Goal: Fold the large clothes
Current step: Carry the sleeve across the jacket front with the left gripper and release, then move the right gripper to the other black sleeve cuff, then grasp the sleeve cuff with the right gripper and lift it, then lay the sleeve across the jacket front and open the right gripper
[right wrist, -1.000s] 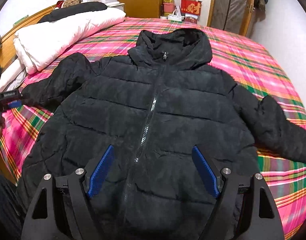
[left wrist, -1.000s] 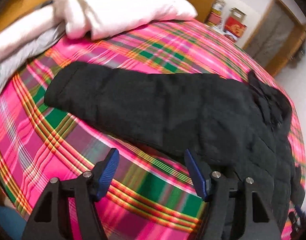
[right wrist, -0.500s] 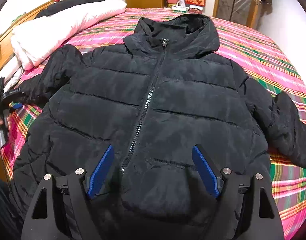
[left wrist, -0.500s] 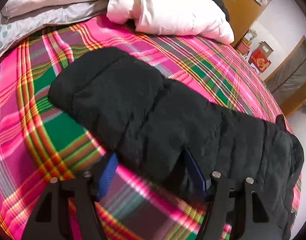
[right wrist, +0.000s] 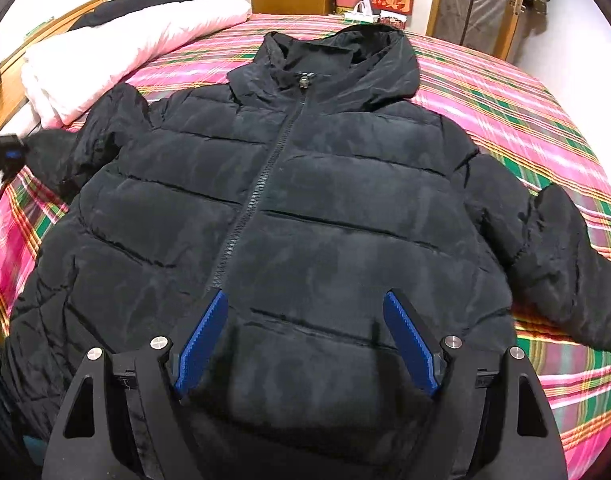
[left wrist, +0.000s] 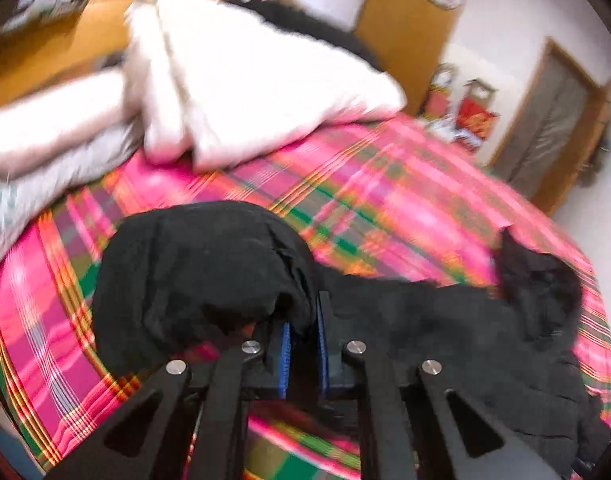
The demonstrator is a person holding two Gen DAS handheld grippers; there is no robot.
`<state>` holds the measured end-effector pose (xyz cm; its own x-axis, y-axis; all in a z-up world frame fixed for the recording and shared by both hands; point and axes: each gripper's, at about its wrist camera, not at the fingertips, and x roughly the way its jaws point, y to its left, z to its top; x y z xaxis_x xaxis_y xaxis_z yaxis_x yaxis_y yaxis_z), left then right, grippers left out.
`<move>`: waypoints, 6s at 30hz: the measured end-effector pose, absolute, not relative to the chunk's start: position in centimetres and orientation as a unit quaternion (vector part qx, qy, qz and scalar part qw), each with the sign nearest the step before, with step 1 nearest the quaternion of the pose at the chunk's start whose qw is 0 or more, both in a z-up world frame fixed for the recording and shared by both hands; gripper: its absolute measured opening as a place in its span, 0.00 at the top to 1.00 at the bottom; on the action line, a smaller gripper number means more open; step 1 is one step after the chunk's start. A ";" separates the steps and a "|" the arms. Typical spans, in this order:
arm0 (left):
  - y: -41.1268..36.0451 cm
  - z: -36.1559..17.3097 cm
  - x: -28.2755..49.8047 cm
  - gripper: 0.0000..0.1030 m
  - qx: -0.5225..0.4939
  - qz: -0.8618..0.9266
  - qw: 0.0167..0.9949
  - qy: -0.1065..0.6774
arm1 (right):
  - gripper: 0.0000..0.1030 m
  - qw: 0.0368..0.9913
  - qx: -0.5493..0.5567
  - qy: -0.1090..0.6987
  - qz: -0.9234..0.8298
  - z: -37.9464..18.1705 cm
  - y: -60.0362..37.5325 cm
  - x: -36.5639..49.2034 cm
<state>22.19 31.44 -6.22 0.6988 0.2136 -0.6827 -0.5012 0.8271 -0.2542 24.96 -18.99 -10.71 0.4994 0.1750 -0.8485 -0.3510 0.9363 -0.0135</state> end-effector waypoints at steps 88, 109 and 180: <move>8.5 -10.4 32.1 0.46 -0.133 -0.006 0.866 0.482 | 0.56 0.872 0.006 0.486 0.060 -11.1 -25.8 35.4; -1.7 -7.9 27.0 0.56 -0.043 -0.109 0.897 0.425 | 0.39 0.858 0.187 0.456 -0.147 -8.9 -51.3 24.8; 8.4 -5.6 28.6 0.56 -0.160 -0.016 0.892 0.423 | 0.78 0.830 0.138 0.497 0.213 -11.8 -16.3 35.2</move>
